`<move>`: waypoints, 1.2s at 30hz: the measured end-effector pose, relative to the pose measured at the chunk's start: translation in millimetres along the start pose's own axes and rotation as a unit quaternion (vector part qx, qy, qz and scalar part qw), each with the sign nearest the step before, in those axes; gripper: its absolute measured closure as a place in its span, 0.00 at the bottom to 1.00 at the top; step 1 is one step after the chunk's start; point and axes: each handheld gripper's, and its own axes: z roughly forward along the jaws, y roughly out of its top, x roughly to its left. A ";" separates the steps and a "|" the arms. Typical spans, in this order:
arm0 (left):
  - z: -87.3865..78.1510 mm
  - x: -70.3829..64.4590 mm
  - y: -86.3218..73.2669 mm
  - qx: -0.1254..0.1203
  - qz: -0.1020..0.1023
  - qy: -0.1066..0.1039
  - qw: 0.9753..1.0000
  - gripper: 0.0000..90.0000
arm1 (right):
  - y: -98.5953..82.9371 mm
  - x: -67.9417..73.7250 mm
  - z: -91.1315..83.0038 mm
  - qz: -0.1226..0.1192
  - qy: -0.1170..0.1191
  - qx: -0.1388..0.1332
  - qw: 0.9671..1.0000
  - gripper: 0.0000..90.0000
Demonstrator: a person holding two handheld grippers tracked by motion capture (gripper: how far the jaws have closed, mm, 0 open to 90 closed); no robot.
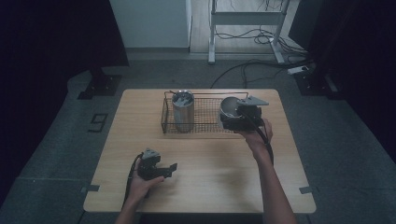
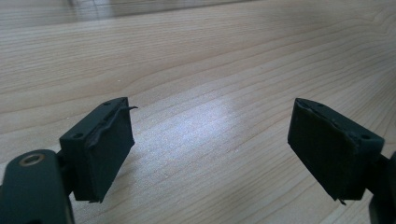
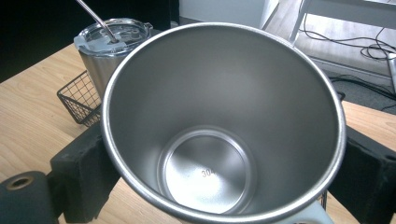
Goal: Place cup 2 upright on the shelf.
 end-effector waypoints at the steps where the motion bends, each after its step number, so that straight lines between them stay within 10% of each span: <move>1: -0.2 0.3 0.0 -0.001 0.000 0.000 1.000 0.16 | 1.4 -0.1 1.1 0.000 0.001 0.001 1.000 0.08; 36: 2.4 -1.3 -2.4 0.004 0.002 -0.004 1.000 0.16 | 26.0 -25.9 38.6 0.009 -0.017 0.025 0.999 0.08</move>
